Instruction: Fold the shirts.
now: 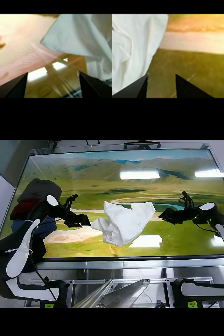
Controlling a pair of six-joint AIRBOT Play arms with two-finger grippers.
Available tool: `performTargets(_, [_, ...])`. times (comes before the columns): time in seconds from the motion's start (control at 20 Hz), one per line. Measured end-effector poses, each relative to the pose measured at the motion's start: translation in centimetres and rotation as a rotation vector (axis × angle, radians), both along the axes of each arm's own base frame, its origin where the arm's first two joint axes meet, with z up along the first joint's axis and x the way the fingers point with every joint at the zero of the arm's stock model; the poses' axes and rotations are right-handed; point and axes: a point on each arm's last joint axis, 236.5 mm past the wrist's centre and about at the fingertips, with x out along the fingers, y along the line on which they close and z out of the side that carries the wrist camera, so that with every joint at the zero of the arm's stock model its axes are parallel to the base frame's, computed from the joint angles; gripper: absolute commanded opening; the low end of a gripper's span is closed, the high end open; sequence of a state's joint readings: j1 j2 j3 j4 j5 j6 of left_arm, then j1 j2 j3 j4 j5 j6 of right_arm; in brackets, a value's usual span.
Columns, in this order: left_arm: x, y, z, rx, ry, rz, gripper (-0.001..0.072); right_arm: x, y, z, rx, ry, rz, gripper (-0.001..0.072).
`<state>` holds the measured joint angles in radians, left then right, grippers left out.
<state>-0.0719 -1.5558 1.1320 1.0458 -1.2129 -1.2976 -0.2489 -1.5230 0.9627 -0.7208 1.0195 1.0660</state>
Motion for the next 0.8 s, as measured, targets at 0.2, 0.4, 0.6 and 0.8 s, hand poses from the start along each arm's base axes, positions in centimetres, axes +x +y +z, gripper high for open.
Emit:
performTargets(0.2, [1.6,-1.6,-1.2,-0.072,-0.067,0.044,0.0711,0.7,2.2,-2.1,0.047,0.04,0.029,0.0391])
performTargets(0.4, [2.0,-3.0,-2.5,-0.14,-0.036,0.069,0.071,1.1,4.2,-2.8,0.083,0.052,0.04,0.0391])
performTargets(0.6, [1.6,-4.5,-3.0,-0.186,-0.013,0.051,0.0689,1.6,5.5,-2.9,0.093,0.036,0.042,0.0383])
performTargets(0.8, [1.0,-6.3,-3.1,-0.211,-0.008,0.016,0.0321,2.2,6.5,-2.9,0.102,0.018,0.037,0.017])
